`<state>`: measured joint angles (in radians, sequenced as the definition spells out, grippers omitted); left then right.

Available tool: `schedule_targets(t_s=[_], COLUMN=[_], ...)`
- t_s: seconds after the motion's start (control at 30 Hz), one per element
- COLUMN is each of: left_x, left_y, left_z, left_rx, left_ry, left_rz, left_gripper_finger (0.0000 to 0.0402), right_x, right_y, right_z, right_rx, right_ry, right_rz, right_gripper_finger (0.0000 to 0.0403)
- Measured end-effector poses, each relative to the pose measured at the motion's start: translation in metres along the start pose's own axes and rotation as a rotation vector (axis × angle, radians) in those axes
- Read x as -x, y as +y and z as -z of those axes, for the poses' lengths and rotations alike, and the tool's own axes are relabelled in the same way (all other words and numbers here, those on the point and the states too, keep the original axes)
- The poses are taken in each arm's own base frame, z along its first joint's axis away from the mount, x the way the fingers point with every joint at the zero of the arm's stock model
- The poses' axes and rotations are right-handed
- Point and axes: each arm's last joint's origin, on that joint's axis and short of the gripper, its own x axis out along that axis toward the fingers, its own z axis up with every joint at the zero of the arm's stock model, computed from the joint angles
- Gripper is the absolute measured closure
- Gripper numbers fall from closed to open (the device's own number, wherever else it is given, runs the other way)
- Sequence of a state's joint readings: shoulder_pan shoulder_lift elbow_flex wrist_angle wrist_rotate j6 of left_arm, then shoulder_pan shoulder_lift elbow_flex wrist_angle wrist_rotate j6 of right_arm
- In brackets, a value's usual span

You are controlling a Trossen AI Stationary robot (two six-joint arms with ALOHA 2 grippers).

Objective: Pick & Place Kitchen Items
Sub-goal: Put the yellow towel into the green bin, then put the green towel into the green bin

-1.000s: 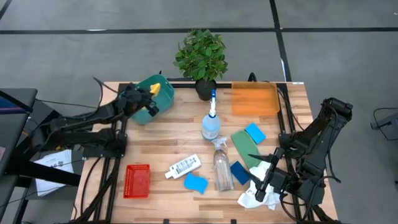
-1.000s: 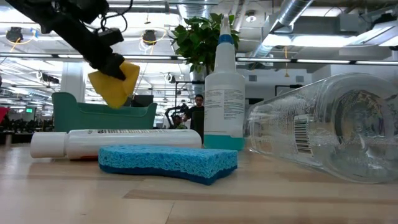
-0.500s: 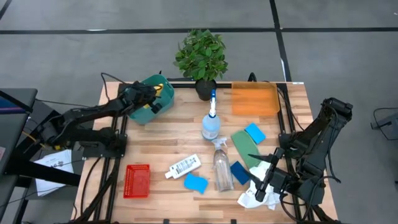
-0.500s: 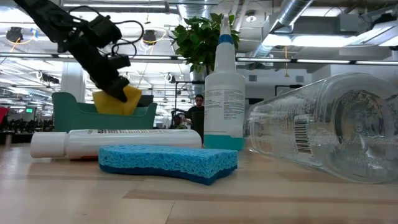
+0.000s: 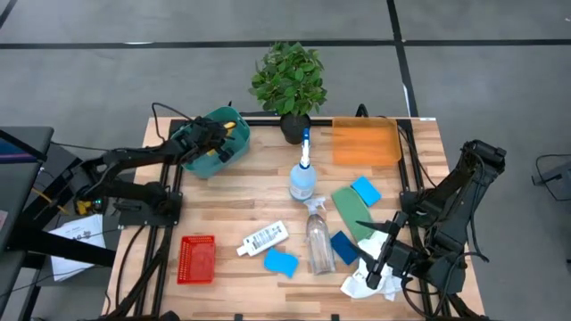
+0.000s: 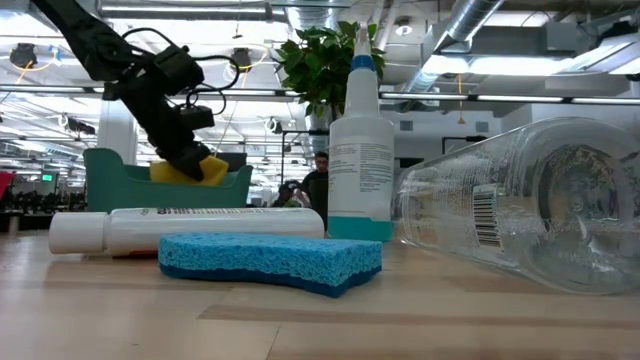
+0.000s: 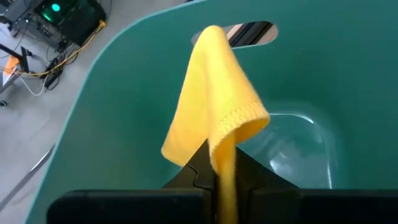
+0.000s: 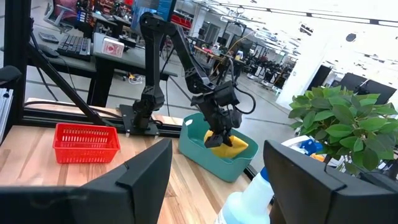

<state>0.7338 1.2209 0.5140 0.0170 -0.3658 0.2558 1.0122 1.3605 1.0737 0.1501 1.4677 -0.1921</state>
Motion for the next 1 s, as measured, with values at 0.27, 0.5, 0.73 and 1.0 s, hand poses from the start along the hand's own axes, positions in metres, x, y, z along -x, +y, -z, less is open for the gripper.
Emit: schedule_targets(t_s=[0.27, 0.5, 0.73, 1.0], left_x=[0.0, 0.0, 0.007, 0.026], left_y=[0.0, 0.001, 0.006, 0.014], left_z=[0.0, 0.0, -0.003, -0.011], left_rx=[0.005, 0.029, 0.044, 0.08], left_ry=[0.001, 0.007, -0.023, -0.113], left_rz=[-0.001, -0.037, -0.062, -0.079], left_gripper_finger=[0.0387, 0.0354, 0.0294, 0.0219], right_x=[0.0, 0.0, 0.0, 0.0], right_y=[0.0, 0.0, 0.0, 0.0], right_z=[0.0, 0.0, 0.0, 0.0], right_rx=[0.0, 0.0, 0.0, -0.008], right_ry=[0.0, 0.0, 0.0, 0.0], right_rz=[0.0, 0.0, 0.0, 0.0], right_gripper_finger=[0.0155, 0.0155, 0.0155, 0.0155])
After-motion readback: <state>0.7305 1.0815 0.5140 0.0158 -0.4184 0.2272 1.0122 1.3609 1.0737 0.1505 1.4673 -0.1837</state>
